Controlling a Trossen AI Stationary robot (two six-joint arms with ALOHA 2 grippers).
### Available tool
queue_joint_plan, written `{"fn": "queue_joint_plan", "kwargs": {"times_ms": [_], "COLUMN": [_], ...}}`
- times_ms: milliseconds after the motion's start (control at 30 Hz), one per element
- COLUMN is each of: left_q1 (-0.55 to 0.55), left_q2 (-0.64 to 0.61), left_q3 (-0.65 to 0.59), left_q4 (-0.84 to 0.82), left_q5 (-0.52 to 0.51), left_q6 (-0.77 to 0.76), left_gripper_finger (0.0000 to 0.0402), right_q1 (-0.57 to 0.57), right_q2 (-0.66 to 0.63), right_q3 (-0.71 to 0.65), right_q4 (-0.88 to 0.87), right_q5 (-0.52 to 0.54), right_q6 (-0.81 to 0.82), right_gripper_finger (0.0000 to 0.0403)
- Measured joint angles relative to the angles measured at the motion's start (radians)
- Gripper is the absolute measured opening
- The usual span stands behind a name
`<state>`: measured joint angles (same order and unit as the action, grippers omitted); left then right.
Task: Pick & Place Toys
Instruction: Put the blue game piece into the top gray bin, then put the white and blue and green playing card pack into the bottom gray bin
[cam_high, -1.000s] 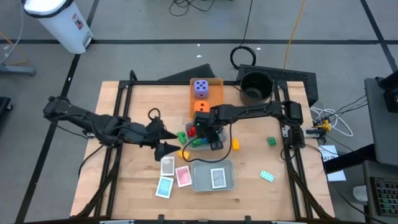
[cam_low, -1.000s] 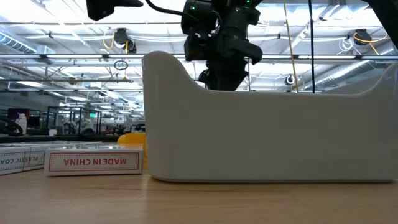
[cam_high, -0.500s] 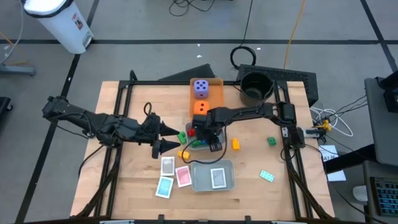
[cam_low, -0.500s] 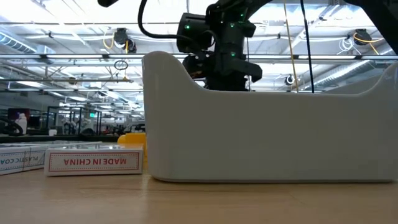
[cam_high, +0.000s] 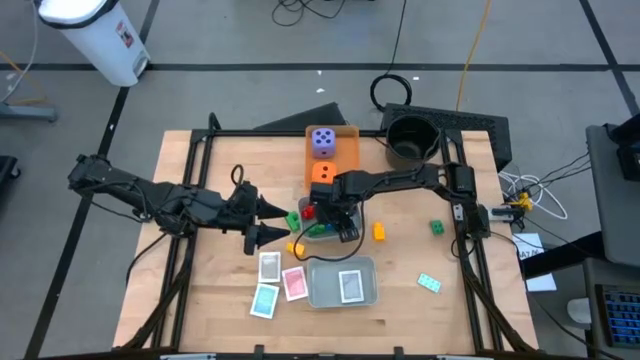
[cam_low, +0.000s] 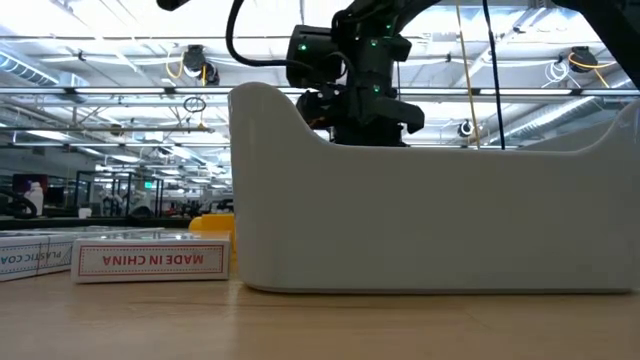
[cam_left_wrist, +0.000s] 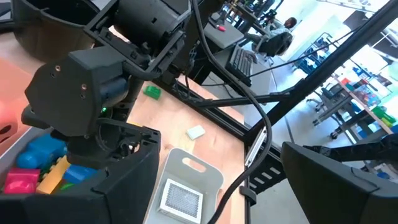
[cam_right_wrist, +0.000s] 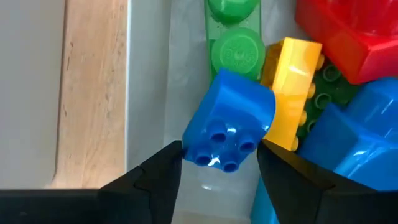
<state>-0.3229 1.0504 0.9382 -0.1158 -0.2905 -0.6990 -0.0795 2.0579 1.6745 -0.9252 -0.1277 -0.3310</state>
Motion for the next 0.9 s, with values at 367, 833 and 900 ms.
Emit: {"fn": "queue_joint_plan", "kwargs": {"times_ms": [367,833,900], "left_q1": [0.005,0.062,0.065], "left_q2": [-0.013,0.029,0.045], "left_q3": [0.0,-0.001,0.0], "left_q4": [-0.051,-0.22,-0.266], "left_q5": [0.001,0.125,0.158], "left_q6": [-0.009,0.028,0.001], "left_gripper_finger": [0.034,0.034,0.034], "right_q1": [-0.012,0.021,0.032], "right_q2": [-0.143,-0.352,-0.363], "right_q3": [0.0,0.001,0.001], "right_q4": [0.019,0.311,0.325], "right_q5": [0.05,0.045,0.038], "right_q6": [0.005,0.434,0.491], "right_gripper_finger": [0.022,0.021,0.021]}}
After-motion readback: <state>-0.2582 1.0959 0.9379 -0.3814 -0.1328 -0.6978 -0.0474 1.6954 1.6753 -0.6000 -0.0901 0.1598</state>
